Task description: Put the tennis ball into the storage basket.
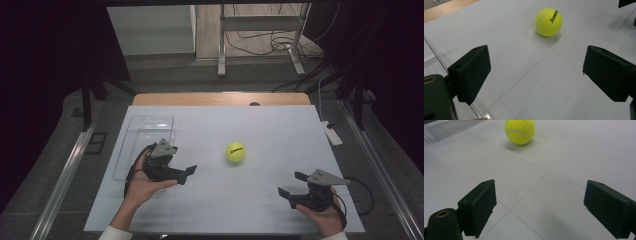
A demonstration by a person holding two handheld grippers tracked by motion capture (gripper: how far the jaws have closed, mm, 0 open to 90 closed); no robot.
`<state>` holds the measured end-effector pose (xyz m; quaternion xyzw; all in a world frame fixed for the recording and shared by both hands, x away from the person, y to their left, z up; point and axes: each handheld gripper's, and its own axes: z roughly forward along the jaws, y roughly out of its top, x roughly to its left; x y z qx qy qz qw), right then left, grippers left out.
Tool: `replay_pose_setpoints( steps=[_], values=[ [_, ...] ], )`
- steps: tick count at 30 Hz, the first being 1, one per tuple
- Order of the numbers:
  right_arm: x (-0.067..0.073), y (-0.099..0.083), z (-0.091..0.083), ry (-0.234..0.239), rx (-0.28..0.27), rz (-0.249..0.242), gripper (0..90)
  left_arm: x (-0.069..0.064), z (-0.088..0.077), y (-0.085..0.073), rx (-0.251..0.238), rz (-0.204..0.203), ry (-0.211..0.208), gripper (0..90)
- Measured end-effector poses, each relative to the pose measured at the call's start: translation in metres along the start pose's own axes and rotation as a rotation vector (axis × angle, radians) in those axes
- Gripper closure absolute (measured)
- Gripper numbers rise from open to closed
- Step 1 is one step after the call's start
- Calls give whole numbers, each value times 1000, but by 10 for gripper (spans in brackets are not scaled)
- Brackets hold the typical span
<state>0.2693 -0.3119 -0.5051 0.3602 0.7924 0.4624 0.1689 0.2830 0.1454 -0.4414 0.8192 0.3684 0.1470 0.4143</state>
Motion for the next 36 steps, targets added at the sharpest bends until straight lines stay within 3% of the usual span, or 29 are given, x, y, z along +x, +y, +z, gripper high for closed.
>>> replay_pose_setpoints(
  steps=[10,36],
  values=[
    [0,0,0,-1,3,1,113,-4,8,9,11,29,-8,85],
    [-1,-1,1,-3,5,0,113,-8,25,21,32,47,-37,79]
  ],
)
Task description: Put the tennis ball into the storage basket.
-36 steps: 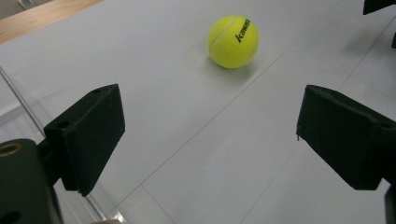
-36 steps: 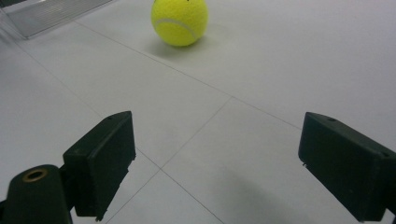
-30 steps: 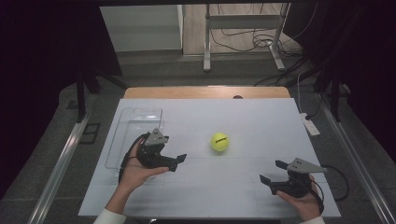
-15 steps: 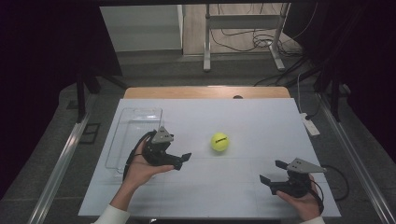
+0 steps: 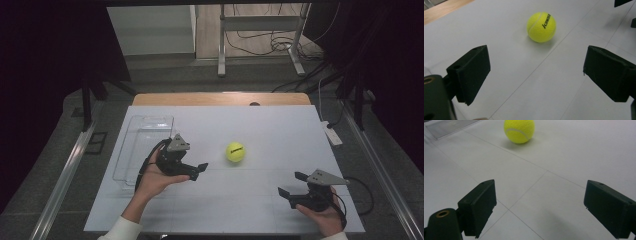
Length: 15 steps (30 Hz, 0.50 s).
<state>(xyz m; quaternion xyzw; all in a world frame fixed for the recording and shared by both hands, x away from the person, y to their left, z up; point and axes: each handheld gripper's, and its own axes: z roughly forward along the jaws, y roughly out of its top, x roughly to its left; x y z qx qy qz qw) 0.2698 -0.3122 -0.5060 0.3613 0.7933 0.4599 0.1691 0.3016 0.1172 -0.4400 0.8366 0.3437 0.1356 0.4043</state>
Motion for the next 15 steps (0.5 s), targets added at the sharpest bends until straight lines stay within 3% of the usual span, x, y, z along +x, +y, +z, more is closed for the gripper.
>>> replay_pose_setpoints(
  steps=[15],
  values=[
    [-1,0,0,-1,2,-2,113,0,10,6,10,1,-22,78]
  ],
)
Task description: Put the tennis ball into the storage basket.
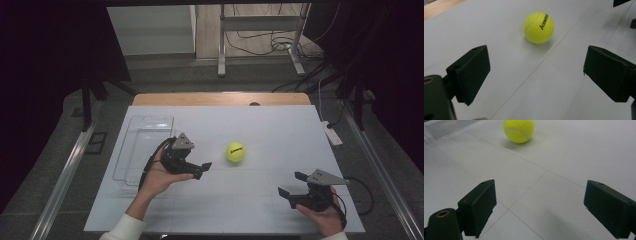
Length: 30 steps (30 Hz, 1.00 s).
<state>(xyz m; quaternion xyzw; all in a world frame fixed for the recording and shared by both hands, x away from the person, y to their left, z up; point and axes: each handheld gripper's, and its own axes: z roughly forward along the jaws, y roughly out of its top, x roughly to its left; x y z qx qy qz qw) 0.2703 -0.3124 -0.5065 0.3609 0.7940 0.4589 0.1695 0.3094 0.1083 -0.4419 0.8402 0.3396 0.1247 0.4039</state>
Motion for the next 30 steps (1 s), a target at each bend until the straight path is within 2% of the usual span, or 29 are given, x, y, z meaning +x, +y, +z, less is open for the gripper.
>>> replay_pose_setpoints(
  steps=[30],
  values=[
    [-1,-1,0,-1,-2,11,113,-2,18,10,9,1,-38,77]
  ],
)
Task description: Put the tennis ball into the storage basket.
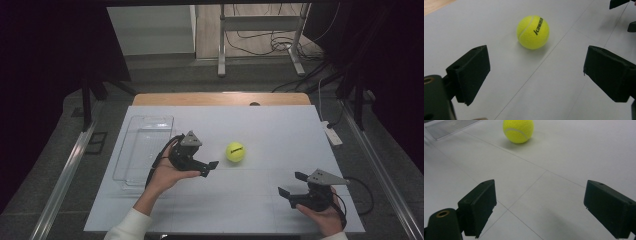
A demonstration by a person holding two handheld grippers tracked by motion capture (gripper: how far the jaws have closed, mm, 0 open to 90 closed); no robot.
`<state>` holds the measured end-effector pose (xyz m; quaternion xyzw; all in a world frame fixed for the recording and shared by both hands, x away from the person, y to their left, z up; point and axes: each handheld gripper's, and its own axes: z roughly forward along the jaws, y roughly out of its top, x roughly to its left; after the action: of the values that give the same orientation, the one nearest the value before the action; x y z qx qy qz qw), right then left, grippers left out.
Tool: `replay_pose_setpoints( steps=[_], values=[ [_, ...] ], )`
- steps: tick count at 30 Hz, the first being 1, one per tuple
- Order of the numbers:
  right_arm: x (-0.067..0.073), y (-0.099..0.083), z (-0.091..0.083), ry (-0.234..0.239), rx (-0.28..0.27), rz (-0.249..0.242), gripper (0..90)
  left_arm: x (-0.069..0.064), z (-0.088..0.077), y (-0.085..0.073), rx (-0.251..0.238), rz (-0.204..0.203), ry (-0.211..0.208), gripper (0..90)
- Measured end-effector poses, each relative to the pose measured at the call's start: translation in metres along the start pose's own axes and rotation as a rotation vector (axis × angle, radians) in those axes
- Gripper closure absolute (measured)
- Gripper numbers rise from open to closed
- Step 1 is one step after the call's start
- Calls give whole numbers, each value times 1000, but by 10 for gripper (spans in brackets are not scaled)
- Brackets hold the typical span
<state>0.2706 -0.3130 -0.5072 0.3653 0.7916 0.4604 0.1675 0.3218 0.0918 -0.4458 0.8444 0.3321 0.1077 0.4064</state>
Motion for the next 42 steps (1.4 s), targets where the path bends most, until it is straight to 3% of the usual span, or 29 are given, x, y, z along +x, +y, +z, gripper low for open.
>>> replay_pose_setpoints(
  steps=[8,20,42],
  values=[
    [-1,-1,-1,3,-5,6,113,1,2,6,-5,0,-9,78],
    [-2,0,1,5,-1,10,113,8,9,14,-7,-35,-26,78],
    [-3,-1,2,7,0,17,116,6,28,36,19,-15,-45,75]
  ],
)
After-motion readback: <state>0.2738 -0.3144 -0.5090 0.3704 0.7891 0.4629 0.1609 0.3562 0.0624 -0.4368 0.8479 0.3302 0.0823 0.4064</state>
